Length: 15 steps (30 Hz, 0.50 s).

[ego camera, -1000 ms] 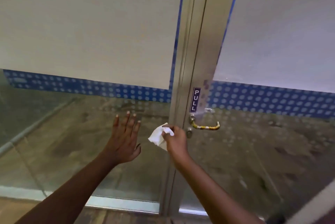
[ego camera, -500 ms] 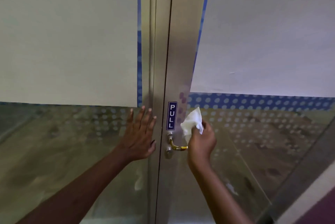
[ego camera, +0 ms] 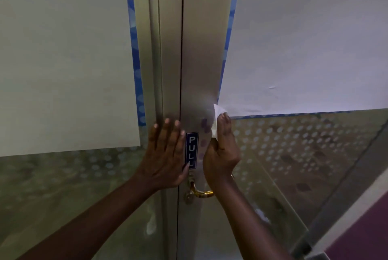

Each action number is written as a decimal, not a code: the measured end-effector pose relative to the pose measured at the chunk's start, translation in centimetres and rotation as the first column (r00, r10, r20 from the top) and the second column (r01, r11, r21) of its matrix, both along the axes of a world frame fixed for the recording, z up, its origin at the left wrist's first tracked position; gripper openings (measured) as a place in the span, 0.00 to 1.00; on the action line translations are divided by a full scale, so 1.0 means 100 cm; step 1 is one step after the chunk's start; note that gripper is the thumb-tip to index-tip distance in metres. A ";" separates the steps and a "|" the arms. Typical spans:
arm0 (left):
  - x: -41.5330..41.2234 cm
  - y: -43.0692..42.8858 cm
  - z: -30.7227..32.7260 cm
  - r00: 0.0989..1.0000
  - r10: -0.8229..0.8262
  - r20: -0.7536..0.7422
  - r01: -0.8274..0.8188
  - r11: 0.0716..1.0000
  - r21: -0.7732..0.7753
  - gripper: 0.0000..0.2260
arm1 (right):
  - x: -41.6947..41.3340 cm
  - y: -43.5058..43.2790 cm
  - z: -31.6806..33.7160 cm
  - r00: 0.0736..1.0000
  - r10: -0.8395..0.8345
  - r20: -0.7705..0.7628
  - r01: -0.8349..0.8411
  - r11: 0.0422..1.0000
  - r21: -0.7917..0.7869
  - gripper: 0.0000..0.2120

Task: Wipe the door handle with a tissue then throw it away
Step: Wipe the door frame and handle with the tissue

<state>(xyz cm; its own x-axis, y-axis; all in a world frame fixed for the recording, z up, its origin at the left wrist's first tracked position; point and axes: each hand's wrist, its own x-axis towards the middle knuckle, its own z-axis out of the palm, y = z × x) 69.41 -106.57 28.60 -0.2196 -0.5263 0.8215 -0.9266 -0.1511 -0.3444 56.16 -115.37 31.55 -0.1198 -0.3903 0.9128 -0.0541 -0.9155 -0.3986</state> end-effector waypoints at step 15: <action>-0.002 -0.014 0.000 0.999 0.050 -0.002 -0.050 0.996 -0.068 0.42 | -0.019 -0.081 0.002 0.696 -0.328 -0.639 -0.244 0.728 -0.640 0.16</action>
<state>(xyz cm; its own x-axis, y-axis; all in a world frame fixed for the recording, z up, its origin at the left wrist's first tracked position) 69.21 -107.99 28.64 -0.1939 -0.4795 0.8559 -0.9174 -0.2205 -0.3313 54.24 -123.47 31.75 0.6282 0.3044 0.7160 -0.0833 -0.8887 0.4508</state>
